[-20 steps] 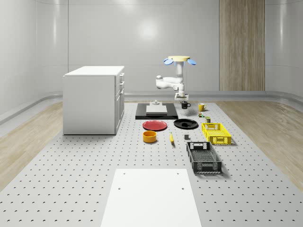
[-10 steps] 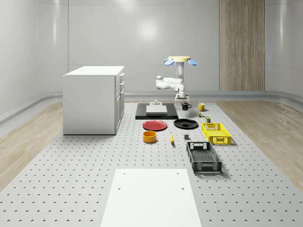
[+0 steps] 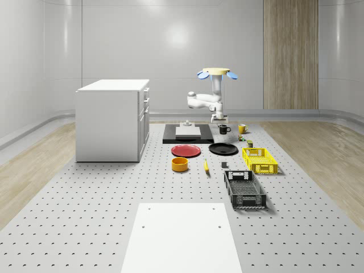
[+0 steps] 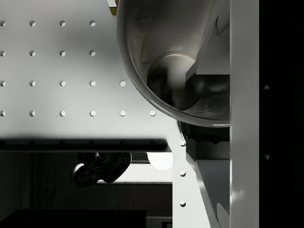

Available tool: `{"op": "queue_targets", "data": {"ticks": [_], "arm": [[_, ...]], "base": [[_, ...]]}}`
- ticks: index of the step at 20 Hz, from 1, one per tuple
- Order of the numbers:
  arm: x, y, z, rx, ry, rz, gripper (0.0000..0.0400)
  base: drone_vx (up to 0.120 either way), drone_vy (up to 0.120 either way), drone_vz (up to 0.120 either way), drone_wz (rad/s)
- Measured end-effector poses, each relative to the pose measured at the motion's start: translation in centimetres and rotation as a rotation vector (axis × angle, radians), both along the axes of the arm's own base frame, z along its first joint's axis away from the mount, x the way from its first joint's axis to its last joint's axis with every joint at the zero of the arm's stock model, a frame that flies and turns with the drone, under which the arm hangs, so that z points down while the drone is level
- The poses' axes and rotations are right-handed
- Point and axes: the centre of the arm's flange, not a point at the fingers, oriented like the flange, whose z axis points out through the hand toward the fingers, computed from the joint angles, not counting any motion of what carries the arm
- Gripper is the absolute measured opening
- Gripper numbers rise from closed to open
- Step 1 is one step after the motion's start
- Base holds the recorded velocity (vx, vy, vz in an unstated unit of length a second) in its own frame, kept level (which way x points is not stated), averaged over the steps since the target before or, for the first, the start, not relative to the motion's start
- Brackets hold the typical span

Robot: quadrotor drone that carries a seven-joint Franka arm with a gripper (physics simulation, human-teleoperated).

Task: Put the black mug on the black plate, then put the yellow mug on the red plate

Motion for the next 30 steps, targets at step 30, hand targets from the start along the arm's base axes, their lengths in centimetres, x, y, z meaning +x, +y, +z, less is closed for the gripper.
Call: {"op": "queue_targets", "data": {"ticks": [30], "arm": [[0.0, 0.0, 0.32, 0.0, 0.0, 0.0, 0.011]], "base": [[0.112, -0.02, 0.0, 0.0]]}}
